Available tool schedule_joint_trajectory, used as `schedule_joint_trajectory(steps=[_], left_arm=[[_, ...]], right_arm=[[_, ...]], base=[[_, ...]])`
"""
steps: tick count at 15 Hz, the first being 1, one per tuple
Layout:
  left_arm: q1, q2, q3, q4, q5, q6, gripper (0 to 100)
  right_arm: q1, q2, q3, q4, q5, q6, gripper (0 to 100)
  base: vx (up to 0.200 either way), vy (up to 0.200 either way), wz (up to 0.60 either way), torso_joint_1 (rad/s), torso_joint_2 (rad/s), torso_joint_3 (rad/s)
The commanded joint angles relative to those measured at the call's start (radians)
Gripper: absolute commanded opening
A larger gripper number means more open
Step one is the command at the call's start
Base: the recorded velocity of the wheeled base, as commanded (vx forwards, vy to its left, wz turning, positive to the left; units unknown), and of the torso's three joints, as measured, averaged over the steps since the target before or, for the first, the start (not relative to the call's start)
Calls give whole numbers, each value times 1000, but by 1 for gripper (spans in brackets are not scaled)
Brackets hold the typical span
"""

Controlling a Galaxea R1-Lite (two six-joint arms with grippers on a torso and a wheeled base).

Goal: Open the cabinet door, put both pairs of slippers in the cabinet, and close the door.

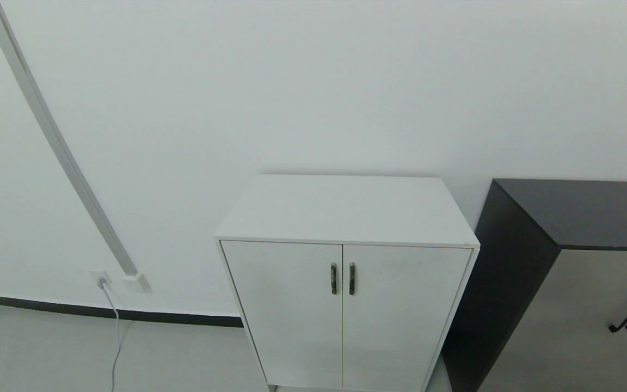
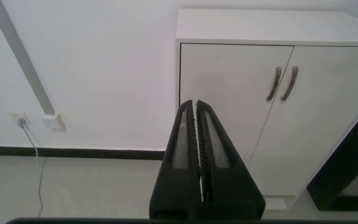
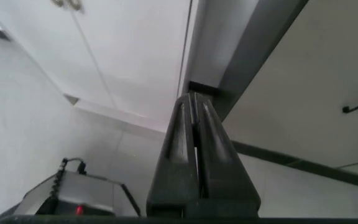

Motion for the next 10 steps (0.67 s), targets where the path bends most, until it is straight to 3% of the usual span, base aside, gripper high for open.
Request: schedule_joint_trajectory(steps=[1,5,10], left_arm=[[0,1,0,0,1,0,0],[0,1,0,0,1,-2,0],[0,1,0,0,1,-2,0]], right_arm=[[-23,-134,2,43,9,4,0],[-118,-330,0,163,139,2,0],[-132,-430,0,246,225,1,0]], base=[[0,0,0,0,0,0],[0,0,0,0,0,0],[0,0,0,0,0,0]])
